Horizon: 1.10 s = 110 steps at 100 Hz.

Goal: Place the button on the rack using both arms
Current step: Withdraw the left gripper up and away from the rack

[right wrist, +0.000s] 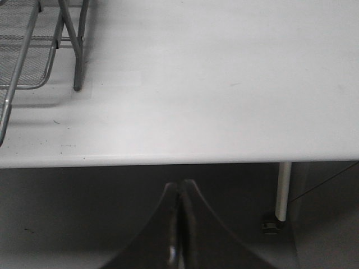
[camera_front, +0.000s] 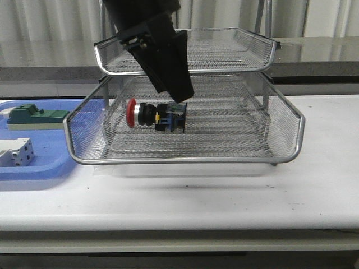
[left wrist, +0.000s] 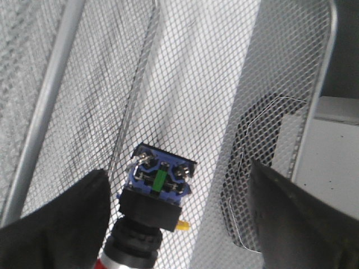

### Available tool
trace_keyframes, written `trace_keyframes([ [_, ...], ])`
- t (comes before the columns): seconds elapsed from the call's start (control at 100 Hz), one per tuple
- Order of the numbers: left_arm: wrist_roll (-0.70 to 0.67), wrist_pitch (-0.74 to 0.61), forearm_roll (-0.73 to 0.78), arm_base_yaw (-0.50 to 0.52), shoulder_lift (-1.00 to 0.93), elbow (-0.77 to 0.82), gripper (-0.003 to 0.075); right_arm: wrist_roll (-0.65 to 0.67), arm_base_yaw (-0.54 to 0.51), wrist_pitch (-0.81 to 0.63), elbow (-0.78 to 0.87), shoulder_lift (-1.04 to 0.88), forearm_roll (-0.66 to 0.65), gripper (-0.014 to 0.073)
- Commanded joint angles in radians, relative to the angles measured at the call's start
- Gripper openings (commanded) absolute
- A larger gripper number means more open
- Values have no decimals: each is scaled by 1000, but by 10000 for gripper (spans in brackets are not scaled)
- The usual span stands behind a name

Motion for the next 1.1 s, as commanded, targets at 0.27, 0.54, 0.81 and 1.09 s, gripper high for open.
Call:
trace_keyframes([
  [0.27, -95, 51, 96, 14, -159, -54, 494, -1, 1, -59, -33, 4, -25, -68],
  [0.54, -154, 49, 100, 159, -263, -27, 494, -1, 1, -59, -33, 4, -25, -68],
  [0.81, -183, -58, 93, 374, -432, 152, 493, -1, 1, -59, -33, 4, -25, -68],
  [1.09, -183, -299, 13, 526, -688, 464, 493, -1, 1, -59, -33, 4, -25, -68],
])
